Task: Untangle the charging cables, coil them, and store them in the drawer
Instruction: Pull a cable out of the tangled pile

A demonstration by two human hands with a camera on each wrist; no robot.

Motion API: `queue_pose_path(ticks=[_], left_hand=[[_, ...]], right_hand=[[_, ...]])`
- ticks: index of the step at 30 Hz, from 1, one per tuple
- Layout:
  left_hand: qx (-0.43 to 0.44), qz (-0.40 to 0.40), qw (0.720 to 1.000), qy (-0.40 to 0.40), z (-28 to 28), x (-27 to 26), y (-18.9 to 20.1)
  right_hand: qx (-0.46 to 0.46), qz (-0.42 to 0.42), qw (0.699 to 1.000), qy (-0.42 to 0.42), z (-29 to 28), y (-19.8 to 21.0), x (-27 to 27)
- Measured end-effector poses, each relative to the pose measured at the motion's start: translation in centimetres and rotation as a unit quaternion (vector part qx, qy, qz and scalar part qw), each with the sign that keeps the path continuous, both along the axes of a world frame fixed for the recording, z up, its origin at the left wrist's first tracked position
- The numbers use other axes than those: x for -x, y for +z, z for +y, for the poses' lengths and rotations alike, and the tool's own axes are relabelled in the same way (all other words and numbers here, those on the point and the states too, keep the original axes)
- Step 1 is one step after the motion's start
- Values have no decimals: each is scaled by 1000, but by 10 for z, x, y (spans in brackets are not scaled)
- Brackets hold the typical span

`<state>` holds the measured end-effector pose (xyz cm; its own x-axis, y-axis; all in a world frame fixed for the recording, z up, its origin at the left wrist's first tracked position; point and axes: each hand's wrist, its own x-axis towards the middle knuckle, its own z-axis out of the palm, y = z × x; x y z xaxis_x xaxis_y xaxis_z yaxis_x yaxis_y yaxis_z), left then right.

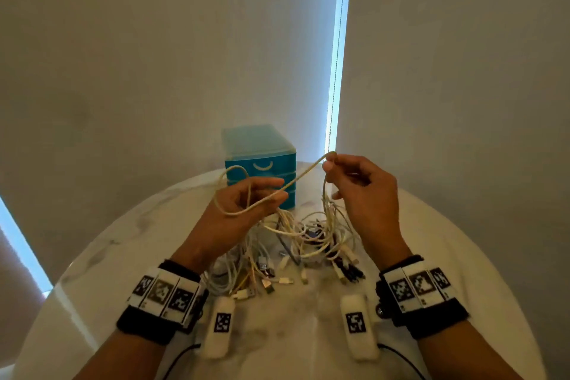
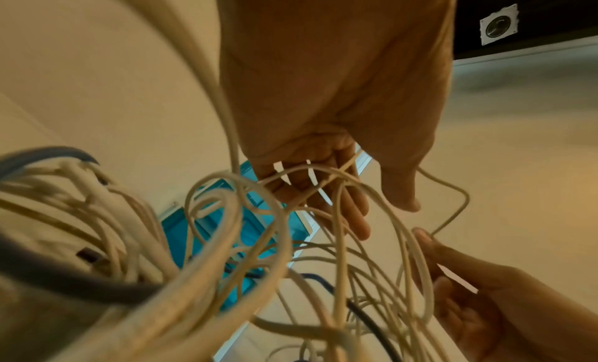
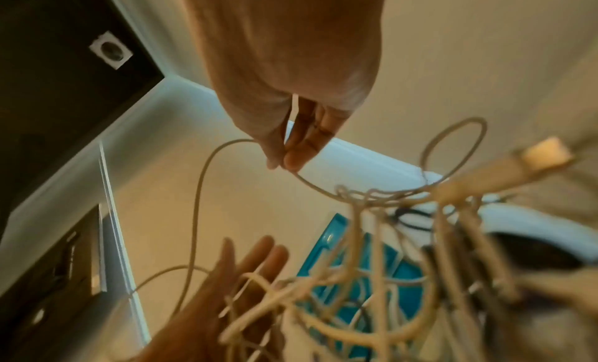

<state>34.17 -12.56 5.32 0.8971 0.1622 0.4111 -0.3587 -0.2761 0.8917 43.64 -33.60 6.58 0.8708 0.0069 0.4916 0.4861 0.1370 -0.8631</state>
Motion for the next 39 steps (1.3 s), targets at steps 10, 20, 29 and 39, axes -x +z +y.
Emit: queue_pose_path(ticks=[10, 20, 29, 39], left_hand=[[-116, -14, 993, 29, -12, -1, -2], [-6, -90, 974, 207, 14, -9, -13], [134, -125, 961, 210, 22, -6, 0], [-14, -111, 979, 172, 11, 3, 4]], right_hand=[[29, 3, 977, 211, 16, 11, 35], [326, 18, 937, 129, 17, -22, 5], [245, 19, 957, 155, 25, -11, 21], [112, 57, 953, 275, 29, -6, 33]])
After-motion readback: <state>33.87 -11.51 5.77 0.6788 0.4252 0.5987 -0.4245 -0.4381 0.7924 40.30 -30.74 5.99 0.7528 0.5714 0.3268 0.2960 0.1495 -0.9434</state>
